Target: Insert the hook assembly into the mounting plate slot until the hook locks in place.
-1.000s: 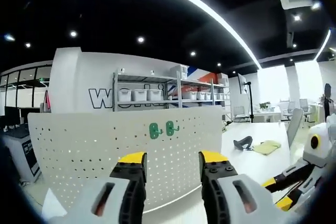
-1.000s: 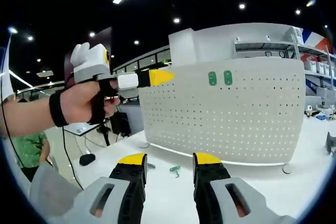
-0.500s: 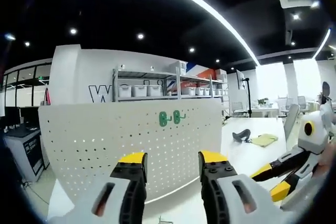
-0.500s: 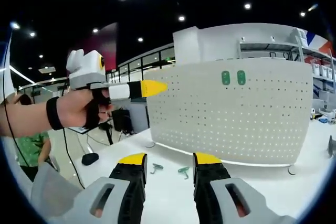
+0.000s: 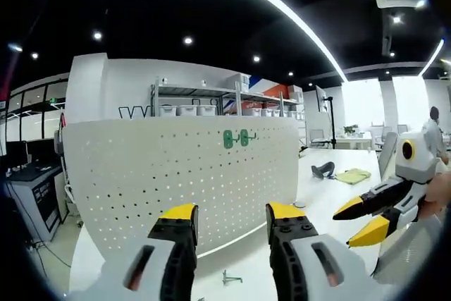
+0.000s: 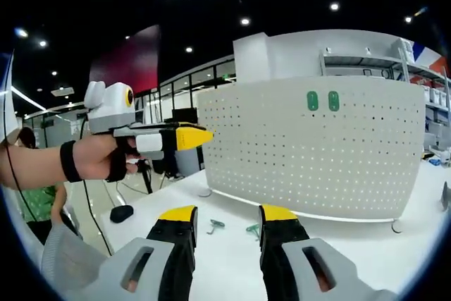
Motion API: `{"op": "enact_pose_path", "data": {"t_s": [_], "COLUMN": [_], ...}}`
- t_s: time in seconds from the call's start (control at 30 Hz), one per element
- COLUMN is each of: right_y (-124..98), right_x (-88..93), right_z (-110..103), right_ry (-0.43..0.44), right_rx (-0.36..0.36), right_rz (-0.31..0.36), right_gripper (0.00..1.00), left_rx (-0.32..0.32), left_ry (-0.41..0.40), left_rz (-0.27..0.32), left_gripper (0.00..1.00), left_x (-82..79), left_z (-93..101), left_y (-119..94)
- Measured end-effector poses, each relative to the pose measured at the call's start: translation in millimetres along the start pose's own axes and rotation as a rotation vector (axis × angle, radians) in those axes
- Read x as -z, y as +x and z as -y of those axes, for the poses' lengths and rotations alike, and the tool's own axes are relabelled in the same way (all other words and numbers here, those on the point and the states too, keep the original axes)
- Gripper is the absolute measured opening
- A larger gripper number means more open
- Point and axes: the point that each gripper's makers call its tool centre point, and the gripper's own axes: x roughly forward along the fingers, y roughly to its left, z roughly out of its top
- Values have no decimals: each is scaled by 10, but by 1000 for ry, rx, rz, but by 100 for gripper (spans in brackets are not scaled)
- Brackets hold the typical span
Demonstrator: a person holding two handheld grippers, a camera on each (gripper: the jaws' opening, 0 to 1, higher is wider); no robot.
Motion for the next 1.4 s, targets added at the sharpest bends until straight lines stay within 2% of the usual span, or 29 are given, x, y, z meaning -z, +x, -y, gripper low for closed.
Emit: {"op": "enact_pose_path", "data": {"t_s": [0.63, 0.77, 0.87, 1.13, 1.4], "right_y": [165, 167, 165, 123, 141], "right_x": [90, 130, 141, 179, 209], "right_z": [-115, -122, -102, -80, -114], "right_ry": [-5, -31, -11, -24, -26], "right_rx": [0, -6, -7, -5, -20], "right_rz": [-41, -67, -68, -91, -108], "right_gripper": [35, 36, 37, 38, 38], "left_rx": [40, 43, 51, 82, 67], "left_ry": [-28, -29, -24, -15, -32], "left_rz": [-63, -78, -90, -140, -193], "left_gripper": [39, 40, 42, 44, 42], "left_x": [422, 504, 559, 768, 979], "left_z": [-165, -181, -187, -208, -265], "left_y": [-165, -200, -217, -293, -382]}}
